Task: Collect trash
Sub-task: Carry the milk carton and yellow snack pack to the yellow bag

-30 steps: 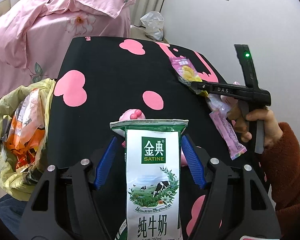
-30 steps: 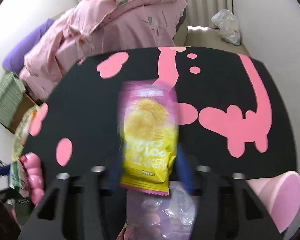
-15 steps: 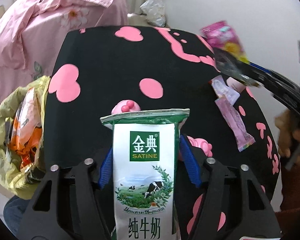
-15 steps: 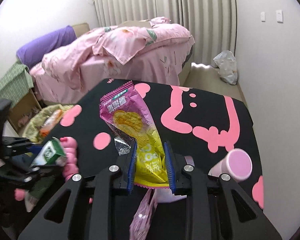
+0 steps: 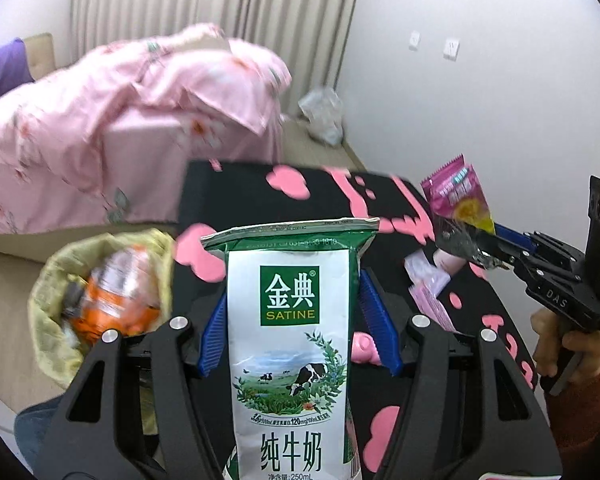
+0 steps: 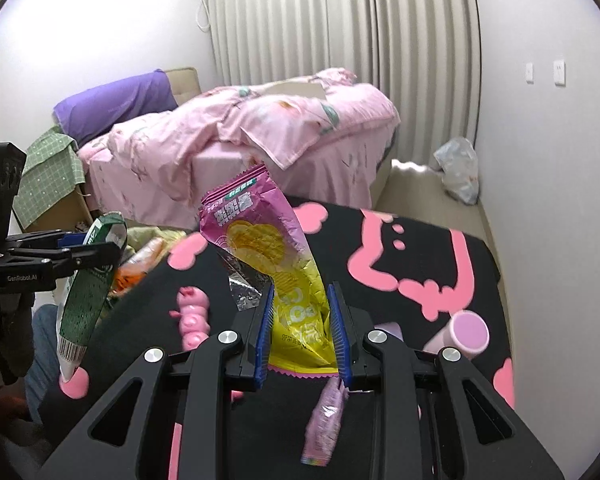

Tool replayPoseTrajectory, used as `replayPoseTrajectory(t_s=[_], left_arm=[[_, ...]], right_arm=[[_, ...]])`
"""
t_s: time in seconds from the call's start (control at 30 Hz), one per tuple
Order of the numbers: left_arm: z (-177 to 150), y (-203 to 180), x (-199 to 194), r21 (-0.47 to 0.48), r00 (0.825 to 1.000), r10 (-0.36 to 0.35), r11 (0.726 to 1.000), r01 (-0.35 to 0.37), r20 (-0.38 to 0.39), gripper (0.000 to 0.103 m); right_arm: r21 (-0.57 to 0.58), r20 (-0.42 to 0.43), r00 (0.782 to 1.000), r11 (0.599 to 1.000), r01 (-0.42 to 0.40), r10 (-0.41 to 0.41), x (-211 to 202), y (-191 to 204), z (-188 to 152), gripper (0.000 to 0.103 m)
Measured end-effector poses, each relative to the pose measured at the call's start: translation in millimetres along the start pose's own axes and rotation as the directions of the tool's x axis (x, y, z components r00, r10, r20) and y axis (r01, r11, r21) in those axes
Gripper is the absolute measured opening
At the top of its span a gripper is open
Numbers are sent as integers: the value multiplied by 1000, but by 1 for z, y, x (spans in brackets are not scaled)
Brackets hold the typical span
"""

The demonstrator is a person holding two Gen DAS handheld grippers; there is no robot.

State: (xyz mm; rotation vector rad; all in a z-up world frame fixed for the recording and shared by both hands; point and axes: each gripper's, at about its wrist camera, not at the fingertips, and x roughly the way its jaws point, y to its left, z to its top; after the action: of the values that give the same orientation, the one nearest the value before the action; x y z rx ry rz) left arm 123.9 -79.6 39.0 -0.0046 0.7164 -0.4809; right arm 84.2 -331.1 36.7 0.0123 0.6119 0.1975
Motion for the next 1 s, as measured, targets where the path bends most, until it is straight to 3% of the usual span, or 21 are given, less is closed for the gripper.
replayPoseTrajectory(t_s=[0.23,0.4,0.53,0.6,0.77,0.9,1.0], left_arm=[[6,47,-37,-44,988,89,996,-84,127,57],[14,109,-61,-145,953,202,974,-171,228,57],[10,162,-65,-274,922,266,943,-189,281,57],[7,180,-61,-311,917,277,932,-185,287,57],[1,218,-31,-395,925,287,902,-173,248,57],[-2,231,-14,-414,929,277,897,-157,246,57],[-10,242,6,-434,942,256,889,-143,215,57]], right_arm=[[-43,25,998,998,-53,55,2,39,24,26],[-73,25,991,989,-128,130,26,81,50,26],[-65,-19,978,976,-209,208,69,115,67,26],[-65,-42,970,969,-240,238,90,129,73,26],[-77,-100,959,959,-274,266,142,160,82,26],[-38,-162,938,947,-318,308,181,173,84,26],[-39,-190,928,942,-335,322,201,183,83,26]])
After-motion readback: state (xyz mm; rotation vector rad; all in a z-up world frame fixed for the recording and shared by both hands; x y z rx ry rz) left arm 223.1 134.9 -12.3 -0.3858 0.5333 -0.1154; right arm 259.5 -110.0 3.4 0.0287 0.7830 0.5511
